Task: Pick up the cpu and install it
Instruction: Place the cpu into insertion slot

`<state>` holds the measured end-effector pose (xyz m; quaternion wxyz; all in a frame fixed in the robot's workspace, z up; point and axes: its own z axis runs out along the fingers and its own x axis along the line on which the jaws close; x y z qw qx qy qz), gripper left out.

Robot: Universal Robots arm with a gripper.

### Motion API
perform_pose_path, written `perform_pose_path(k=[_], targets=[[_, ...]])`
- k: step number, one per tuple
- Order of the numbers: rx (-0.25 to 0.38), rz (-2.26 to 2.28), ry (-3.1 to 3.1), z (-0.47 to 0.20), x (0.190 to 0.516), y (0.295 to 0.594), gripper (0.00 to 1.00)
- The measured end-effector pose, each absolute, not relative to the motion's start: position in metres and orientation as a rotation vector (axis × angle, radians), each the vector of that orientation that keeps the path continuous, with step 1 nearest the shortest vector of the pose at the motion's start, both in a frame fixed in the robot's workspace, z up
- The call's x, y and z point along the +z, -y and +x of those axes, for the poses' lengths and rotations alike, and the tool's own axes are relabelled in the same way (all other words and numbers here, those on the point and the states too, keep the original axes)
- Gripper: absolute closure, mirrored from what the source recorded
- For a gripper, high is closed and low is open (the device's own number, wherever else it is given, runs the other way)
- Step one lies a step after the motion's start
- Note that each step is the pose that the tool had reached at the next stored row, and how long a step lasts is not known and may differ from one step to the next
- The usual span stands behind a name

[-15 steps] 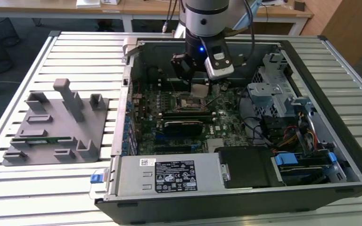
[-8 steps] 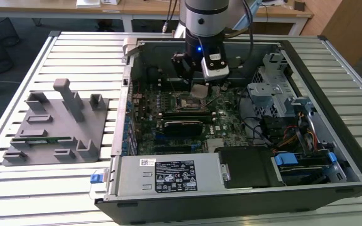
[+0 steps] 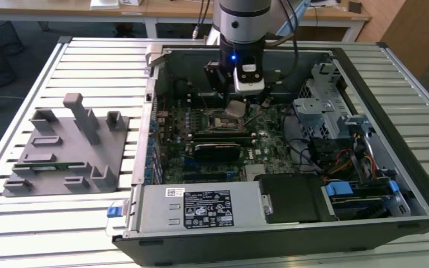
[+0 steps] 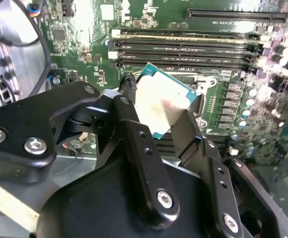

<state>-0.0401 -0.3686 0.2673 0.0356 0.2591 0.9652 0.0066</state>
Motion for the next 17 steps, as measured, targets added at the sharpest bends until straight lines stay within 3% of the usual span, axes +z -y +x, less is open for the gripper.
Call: perform_pose_path(k=[17], targets=[[0.002, 1.202, -2.823, -0.0401, 0.2664, 0.3686, 0.47]])
